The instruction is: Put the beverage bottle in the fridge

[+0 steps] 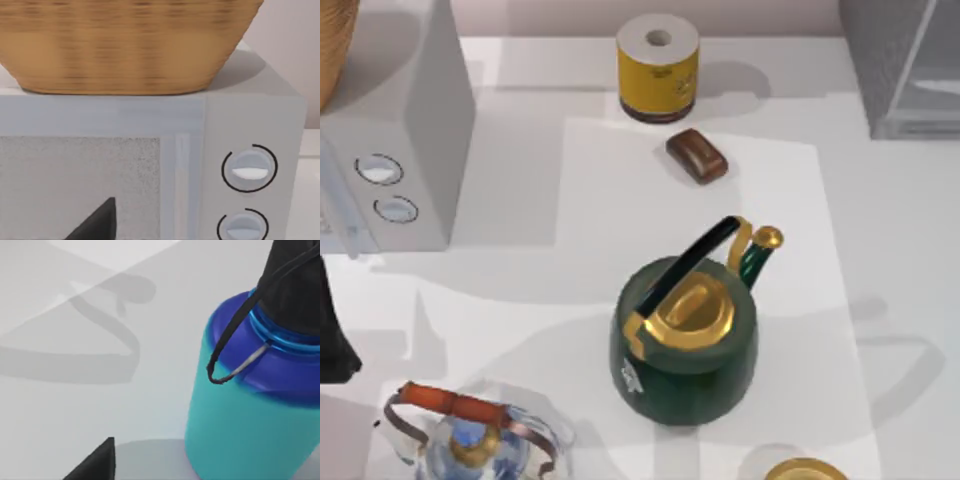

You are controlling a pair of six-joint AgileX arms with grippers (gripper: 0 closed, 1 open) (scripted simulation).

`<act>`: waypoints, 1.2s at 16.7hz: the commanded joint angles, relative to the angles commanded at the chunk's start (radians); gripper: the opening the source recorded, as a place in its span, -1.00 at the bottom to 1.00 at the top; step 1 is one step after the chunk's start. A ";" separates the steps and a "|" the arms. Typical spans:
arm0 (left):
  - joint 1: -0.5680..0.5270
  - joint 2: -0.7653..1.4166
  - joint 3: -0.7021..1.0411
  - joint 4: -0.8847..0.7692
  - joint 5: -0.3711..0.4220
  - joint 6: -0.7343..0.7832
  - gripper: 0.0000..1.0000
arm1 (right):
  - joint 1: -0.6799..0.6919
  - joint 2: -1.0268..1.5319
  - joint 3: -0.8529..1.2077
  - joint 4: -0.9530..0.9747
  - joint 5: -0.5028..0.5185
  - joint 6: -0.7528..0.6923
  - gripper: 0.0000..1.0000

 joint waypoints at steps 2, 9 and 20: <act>0.000 0.000 0.000 0.000 0.000 0.000 1.00 | -0.019 0.054 0.011 -0.024 -0.053 -0.043 1.00; 0.000 0.000 0.000 0.000 0.000 0.000 1.00 | -0.030 0.064 -0.013 -0.031 -0.070 -0.052 1.00; 0.000 0.000 0.000 0.000 0.000 0.000 1.00 | 0.128 0.055 -0.058 0.401 -0.073 0.351 1.00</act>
